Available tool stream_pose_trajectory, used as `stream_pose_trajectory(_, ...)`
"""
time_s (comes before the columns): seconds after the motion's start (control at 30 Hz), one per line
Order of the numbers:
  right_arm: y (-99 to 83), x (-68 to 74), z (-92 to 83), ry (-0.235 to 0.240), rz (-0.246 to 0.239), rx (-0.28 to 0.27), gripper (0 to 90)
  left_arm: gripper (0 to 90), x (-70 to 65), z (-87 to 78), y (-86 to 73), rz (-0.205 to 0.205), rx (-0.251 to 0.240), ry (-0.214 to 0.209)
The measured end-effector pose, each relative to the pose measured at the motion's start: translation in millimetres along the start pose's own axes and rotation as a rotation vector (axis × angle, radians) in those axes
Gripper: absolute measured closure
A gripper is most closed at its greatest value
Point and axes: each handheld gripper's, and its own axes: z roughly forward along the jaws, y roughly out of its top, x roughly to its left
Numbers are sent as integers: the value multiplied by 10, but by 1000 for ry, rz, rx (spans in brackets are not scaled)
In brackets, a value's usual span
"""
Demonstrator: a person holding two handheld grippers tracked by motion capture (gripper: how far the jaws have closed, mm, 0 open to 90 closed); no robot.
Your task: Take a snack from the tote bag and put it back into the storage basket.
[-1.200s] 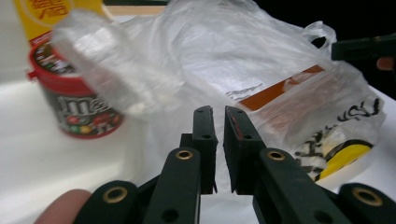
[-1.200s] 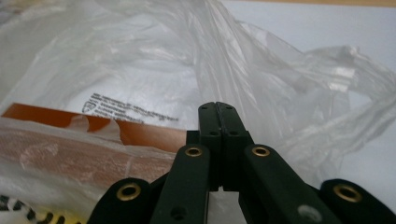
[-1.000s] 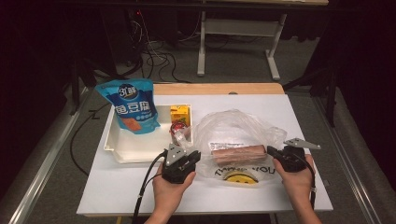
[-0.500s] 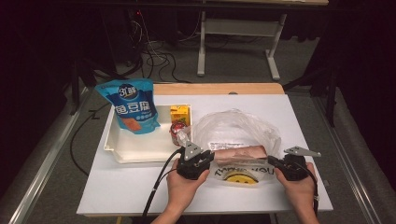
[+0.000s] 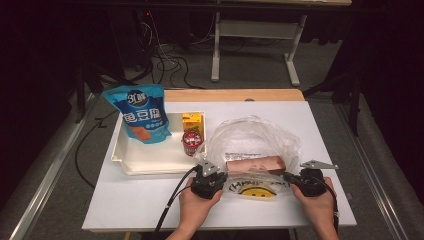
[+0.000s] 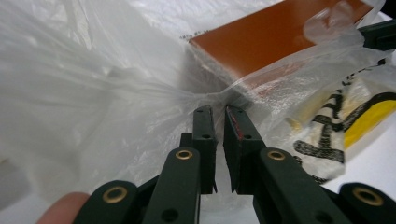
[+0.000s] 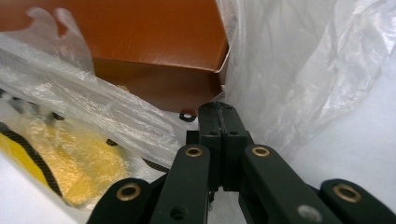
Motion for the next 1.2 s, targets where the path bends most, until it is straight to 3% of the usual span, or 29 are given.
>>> stream_pose_trajectory(0.17,-15,-42,52,-9,9,10,900,860,80,135,-84,8,35,56)
stream_pose_trajectory(0.27,-37,-90,72,-50,15,32,900,891,73,145,-89,26,25,72)
stream_pose_trajectory(0.33,-45,-132,60,-42,38,27,900,893,54,128,-97,38,24,78)
stream_pose_trajectory(0.43,-60,-137,13,-28,44,7,900,879,4,13,-33,18,4,43)
stream_pose_trajectory(0.67,9,-87,-284,-16,44,-131,880,846,-121,-344,271,12,-117,-20)
stream_pose_trajectory(0.83,112,-11,-405,-30,9,-229,881,839,-252,-431,403,-1,-153,-65)
stream_pose_trajectory(0.9,169,20,-416,-19,-8,-252,883,835,-312,-379,409,12,-151,-76)
stream_pose_trajectory(1.0,238,82,-337,-12,-39,-241,885,828,-345,-185,364,27,-123,-68)
stream_pose_trajectory(1.2,361,161,-105,9,-73,-221,890,817,-257,181,293,8,-98,-3)
